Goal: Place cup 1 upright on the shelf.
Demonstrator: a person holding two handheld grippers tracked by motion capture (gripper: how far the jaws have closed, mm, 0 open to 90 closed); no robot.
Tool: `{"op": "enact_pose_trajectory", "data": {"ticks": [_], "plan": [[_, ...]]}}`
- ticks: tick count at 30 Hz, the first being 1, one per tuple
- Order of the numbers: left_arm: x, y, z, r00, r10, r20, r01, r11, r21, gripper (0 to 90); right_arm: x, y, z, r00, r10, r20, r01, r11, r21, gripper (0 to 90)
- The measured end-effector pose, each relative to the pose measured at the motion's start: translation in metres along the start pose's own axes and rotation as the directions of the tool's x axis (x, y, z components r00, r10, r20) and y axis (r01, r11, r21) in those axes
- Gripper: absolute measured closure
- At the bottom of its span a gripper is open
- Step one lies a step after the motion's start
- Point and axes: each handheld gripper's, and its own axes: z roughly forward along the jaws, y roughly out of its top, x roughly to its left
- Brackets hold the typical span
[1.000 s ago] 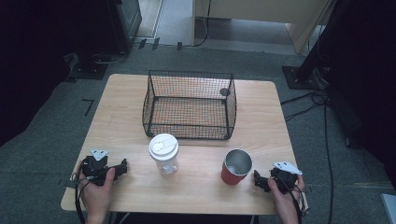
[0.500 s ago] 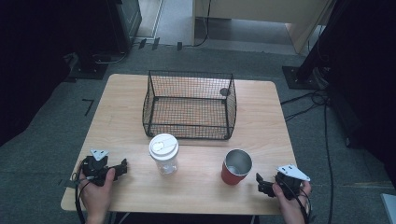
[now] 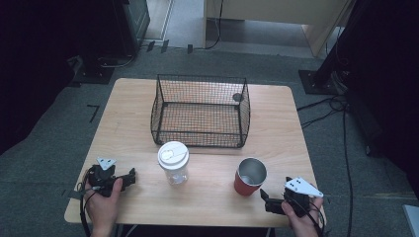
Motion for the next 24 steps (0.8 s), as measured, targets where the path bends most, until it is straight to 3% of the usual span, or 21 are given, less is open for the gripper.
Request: {"op": "enact_pose_trajectory", "data": {"ticks": [5,10,24], "plan": [[0.000,0.000,0.000,1.0000,0.000,0.001,0.000,1.0000,-0.001,0.0,0.006,0.003,0.000,0.9991,-0.024,-0.033,0.023,0.999,-0.029,0.0],[0.000,0.000,0.000,1.0000,0.001,0.002,-0.001,1.0000,-0.001,0.0,0.015,0.010,0.000,0.9928,-0.012,-0.119,0.001,0.996,-0.086,0.0],[0.000,0.000,0.000,1.0000,0.003,0.005,-0.003,1.0000,-0.002,0.0,0.028,0.023,0.011,0.9830,-0.005,-0.184,-0.016,0.994,-0.111,0.0]]}}
